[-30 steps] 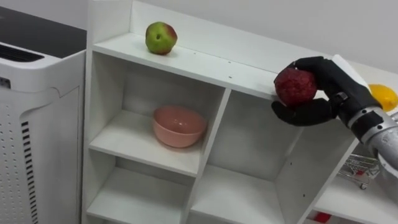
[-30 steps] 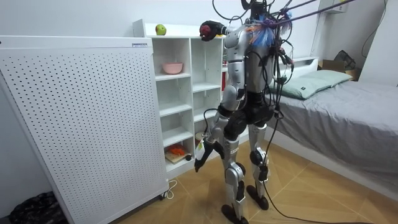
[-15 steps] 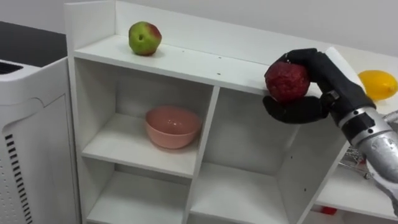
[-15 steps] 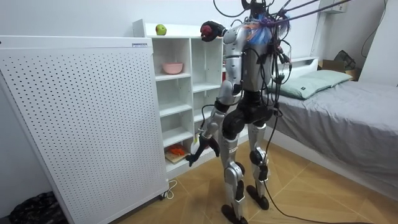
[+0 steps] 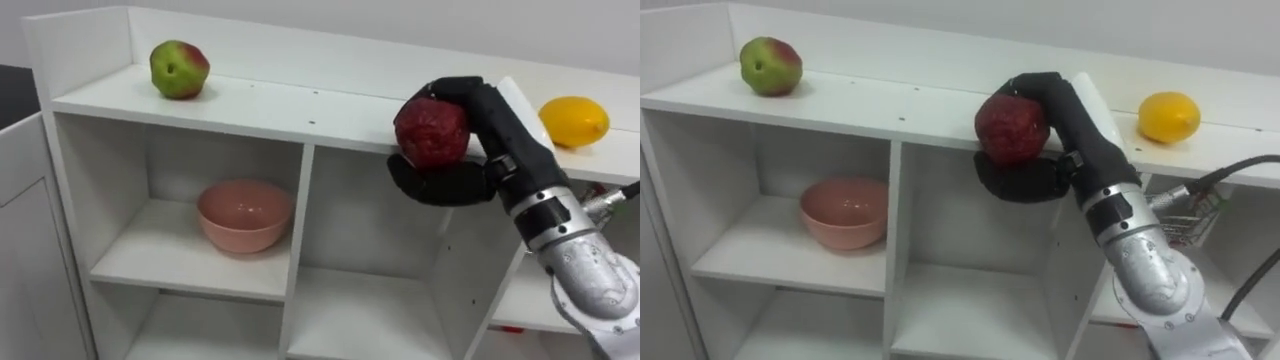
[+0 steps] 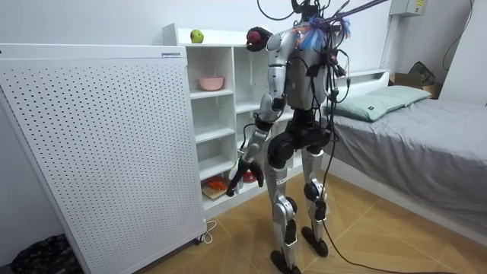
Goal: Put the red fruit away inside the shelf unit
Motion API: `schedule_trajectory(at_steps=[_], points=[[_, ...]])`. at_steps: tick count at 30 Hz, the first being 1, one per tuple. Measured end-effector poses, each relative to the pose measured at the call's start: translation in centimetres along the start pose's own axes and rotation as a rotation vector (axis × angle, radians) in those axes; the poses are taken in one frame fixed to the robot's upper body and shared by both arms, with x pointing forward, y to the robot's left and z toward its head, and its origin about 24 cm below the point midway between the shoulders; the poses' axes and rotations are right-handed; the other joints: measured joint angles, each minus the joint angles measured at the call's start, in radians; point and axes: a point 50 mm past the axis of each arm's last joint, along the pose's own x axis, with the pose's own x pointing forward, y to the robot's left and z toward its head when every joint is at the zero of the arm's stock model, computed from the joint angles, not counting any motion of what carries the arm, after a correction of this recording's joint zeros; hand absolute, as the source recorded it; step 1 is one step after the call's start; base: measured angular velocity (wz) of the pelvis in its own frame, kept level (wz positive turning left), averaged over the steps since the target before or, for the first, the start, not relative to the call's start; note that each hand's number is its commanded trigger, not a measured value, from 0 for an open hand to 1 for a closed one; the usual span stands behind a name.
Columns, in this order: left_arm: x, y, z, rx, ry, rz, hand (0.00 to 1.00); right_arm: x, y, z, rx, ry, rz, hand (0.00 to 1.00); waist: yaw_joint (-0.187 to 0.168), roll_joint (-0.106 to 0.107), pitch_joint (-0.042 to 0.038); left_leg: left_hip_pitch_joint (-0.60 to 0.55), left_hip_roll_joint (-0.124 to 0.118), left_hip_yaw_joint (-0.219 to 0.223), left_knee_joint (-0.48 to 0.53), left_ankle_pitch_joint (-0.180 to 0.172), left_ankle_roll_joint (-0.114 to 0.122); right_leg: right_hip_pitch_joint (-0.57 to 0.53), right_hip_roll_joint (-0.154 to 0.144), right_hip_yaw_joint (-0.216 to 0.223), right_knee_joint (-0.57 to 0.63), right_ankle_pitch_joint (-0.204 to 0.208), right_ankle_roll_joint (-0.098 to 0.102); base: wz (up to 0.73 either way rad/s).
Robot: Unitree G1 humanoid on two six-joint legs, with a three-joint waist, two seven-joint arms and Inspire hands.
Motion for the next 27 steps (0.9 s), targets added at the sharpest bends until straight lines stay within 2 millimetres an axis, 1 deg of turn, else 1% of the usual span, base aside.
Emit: schedule_trajectory(at_steps=[4, 6, 7, 9, 10, 11, 12, 13, 14, 15, 16, 17, 18, 19, 20, 21, 23, 24, 26, 27], points=[[0.1, -0.7, 0.6, -0.002, 0.002, -0.021, 0.0, -0.5, 0.3, -0.9, 0.047, 0.013, -0.046, 1.0, 0.0, -0.001, 0.001, -0.001, -0.003, 0.001, -0.001, 0.0, 0.0, -0.002, -0.003, -0.007, 0.0, 0.001, 0.001, 0.0], [0.1, -0.8, 0.6, -0.011, 0.008, -0.031, 0.0, -0.5, 0.6, -1.4, 0.069, 0.03, -0.059, 1.0, 0.003, -0.001, 0.0012, -0.004, -0.003, 0.001, -0.001, 0.0, 0.0, -0.003, -0.004, -0.032, 0.0, 0.003, 0.005, 0.03], [0.1, -0.9, 0.6, -0.007, 0.008, -0.033, 0.0, -0.5, 0.6, -1.6, 0.088, 0.034, -0.073, 1.0, 0.004, -0.001, 0.0012, -0.011, -0.004, 0.001, 0.001, 0.0, 0.0, -0.006, -0.007, -0.055, 0.0, 0.004, 0.006, 0.14], [0.2, -0.8, 0.7, -0.006, 0.014, -0.036, 0.0, -0.8, 0.8, -1.9, 0.155, 0.039, -0.111, 1.0, 0.008, 0.001, 0.0013, -0.027, -0.004, 0.005, 0.004, 0.0, 0.0, -0.019, -0.009, -0.063, 0.0, 0.004, 0.006, 0.11], [0.2, -0.9, 0.5, -0.005, 0.022, -0.041, 0.0, -1.0, 1.1, -2.0, 0.193, 0.033, -0.126, 1.0, 0.01, 0.006, -0.0003, -0.037, -0.004, 0.005, 0.007, -0.001, 0.0, -0.028, -0.01, -0.07, 0.0, 0.005, 0.005, 0.0], [0.1, -1.1, 0.3, -0.004, 0.031, -0.049, 0.0, -1.2, 1.6, -1.9, 0.232, 0.02, -0.13, 1.0, 0.01, 0.016, -0.0019, -0.046, -0.003, 0.004, 0.005, -0.002, 0.001, -0.038, -0.01, -0.081, 0.001, 0.008, 0.001, 0.0], [0.1, -1.2, 0.3, -0.004, 0.035, -0.052, 0.0, -1.4, 1.9, -1.9, 0.254, 0.015, -0.131, 1.0, 0.01, 0.021, -0.0018, -0.05, -0.002, 0.002, 0.003, -0.002, 0.001, -0.041, -0.01, -0.084, 0.002, 0.009, -0.001, 0.11], [0.1, -1.4, 0.3, -0.002, 0.039, -0.059, 0.0, -2.0, 2.5, -2.3, 0.294, 0.028, -0.111, 1.0, 0.01, 0.032, -0.0005, -0.055, -0.002, -0.004, 0.001, -0.002, 0.002, -0.044, -0.01, -0.093, 0.004, 0.014, -0.004, 0.12], [0.0, -1.7, 0.2, 0.005, 0.042, -0.067, 0.0, -3.2, 4.3, -3.3, 0.32, 0.088, -0.005, 1.0, 0.013, 0.04, -0.0007, -0.06, -0.002, -0.008, 0.004, -0.002, 0.002, -0.046, -0.011, -0.096, 0.007, 0.018, -0.007, 0.12], [0.0, -1.8, 0.1, 0.006, 0.043, -0.069, 0.0, -4.1, 5.6, -4.0, 0.333, 0.137, 0.06, 1.0, 0.015, 0.042, -0.0007, -0.065, -0.002, -0.009, 0.007, -0.002, 0.002, -0.051, -0.012, -0.097, 0.011, 0.02, -0.008, 0.07], [-0.1, -1.9, 0.2, 0.004, 0.04, -0.071, 0.0, -6.2, 8.1, -5.7, 0.361, 0.264, 0.187, 1.0, 0.019, 0.045, 0.001, -0.087, -0.002, -0.012, 0.017, -0.001, 0.001, -0.072, -0.015, -0.099, 0.025, 0.02, -0.01, 0.06], [0.0, -2.0, 0.6, 0.0, 0.028, -0.072, 0.0, -8.4, 10.6, -6.9, 0.383, 0.383, 0.322, 1.0, 0.033, 0.047, 0.0031, -0.116, -0.004, -0.015, 0.028, 0.005, -0.001, -0.102, -0.02, -0.103, 0.039, 0.023, -0.014, 0.05], [0.0, -2.0, 0.8, -0.004, 0.019, -0.073, 0.0, -9.3, 11.5, -7.2, 0.392, 0.426, 0.38, 1.0, 0.04, 0.043, 0.0013, -0.131, -0.005, -0.015, 0.033, 0.009, -0.001, -0.117, -0.023, -0.104, 0.045, 0.024, -0.016, 0.0], [-0.1, -2.2, 1.2, -0.01, 0.004, -0.08, 0.0, -10.5, 12.9, -7.4, 0.396, 0.471, 0.483, 1.0, 0.046, 0.05, 0.0077, -0.164, -0.008, -0.019, 0.044, 0.02, -0.001, -0.15, -0.028, -0.105, 0.059, 0.026, -0.019, 0.06], [-0.1, -2.5, 1.2, -0.012, -0.002, -0.091, 0.0, -10.8, 13.6, -7.2, 0.408, 0.474, 0.543, 1.0, 0.044, 0.051, 0.0088, -0.186, -0.013, -0.022, 0.045, 0.032, 0.0, -0.178, -0.032, -0.104, 0.072, 0.028, -0.022, 0.1], [-0.1, -2.5, 1.2, -0.012, -0.002, -0.096, 0.0, -10.8, 13.6, -7.0, 0.413, 0.463, 0.556, 1.0, 0.045, 0.051, 0.0087, -0.196, -0.015, -0.026, 0.045, 0.036, 0.0, -0.189, -0.035, -0.105, 0.077, 0.027, -0.023, 0.15], [-0.2, -2.7, 1.0, -0.01, 0.002, -0.114, 0.0, -9.7, 13.3, -5.5, 0.432, 0.377, 0.58, 1.0, 0.048, 0.046, 0.0087, -0.197, -0.017, -0.028, 0.04, 0.05, 0.0, -0.195, -0.043, -0.106, 0.077, 0.027, -0.023, 0.1], [-0.2, -2.7, 0.9, -0.009, 0.003, -0.118, 0.0, -9.3, 13.3, -5.0, 0.442, 0.351, 0.584, 1.0, 0.054, 0.045, 0.0093, -0.194, -0.017, -0.028, 0.04, 0.05, 0.0, -0.191, -0.042, -0.106, 0.073, 0.027, -0.023, 0.0], [-0.2, -2.7, 1.1, -0.006, -0.01, -0.127, 0.0, -8.1, 13.1, -3.1, 0.472, 0.236, 0.602, 1.0, 0.059, 0.038, 0.0124, -0.192, -0.016, -0.028, 0.041, 0.05, -0.001, -0.184, -0.041, -0.108, 0.071, 0.027, -0.024, 0.0], [-0.1, -2.6, 1.2, -0.006, -0.018, -0.128, 0.0, -7.9, 13.1, -2.7, 0.473, 0.211, 0.608, 1.0, 0.059, 0.033, 0.0137, -0.192, -0.016, -0.029, 0.041, 0.05, -0.001, -0.182, -0.04, -0.11, 0.072, 0.027, -0.024, 0.07]])
